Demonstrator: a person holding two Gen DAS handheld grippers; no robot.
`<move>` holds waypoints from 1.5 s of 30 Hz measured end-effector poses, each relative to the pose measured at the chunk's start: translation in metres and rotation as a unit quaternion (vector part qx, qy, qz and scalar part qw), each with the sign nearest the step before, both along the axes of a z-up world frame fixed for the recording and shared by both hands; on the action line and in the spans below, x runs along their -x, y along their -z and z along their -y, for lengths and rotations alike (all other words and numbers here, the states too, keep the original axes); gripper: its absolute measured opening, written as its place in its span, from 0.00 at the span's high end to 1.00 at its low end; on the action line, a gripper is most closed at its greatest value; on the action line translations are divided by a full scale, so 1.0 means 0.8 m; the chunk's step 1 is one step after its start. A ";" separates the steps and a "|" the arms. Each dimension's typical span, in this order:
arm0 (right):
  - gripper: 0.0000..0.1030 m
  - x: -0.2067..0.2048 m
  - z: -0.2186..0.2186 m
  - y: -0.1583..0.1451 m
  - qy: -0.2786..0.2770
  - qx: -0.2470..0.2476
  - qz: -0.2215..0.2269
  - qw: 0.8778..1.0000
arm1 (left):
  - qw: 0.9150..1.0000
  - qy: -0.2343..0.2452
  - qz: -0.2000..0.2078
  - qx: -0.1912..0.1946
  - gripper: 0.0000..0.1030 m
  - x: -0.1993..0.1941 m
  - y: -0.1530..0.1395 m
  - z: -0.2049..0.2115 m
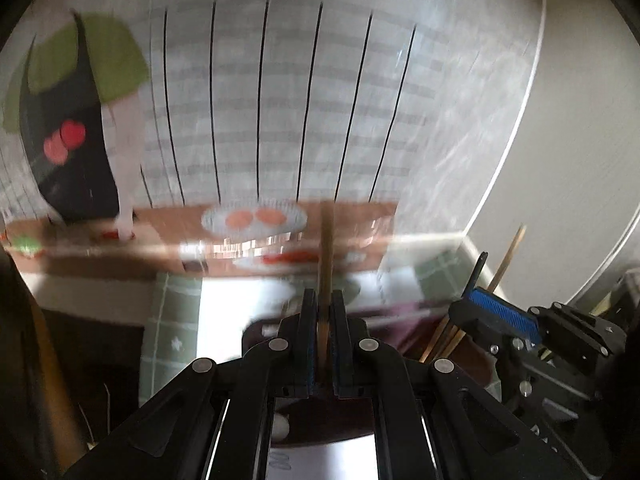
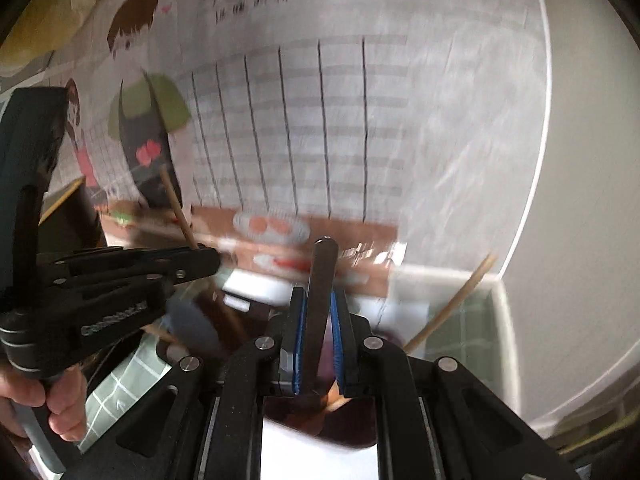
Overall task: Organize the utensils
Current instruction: 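Open the right tool to drop the metal spoons while the left tool drops the chopstick, then grasp a metal spoon with the right tool while the left tool grasps another chopstick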
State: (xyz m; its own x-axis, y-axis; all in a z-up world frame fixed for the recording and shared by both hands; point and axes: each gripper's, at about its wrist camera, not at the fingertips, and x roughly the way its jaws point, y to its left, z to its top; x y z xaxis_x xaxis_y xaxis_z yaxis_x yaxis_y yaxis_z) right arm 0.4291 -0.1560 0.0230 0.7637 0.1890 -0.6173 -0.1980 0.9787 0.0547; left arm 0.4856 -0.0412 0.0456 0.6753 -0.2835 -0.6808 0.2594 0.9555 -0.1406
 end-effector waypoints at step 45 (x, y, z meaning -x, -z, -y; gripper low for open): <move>0.62 0.205 0.050 0.096 -0.027 0.054 -0.172 0.983 | 0.953 0.255 -0.154 -0.047 0.51 0.269 0.125 0.038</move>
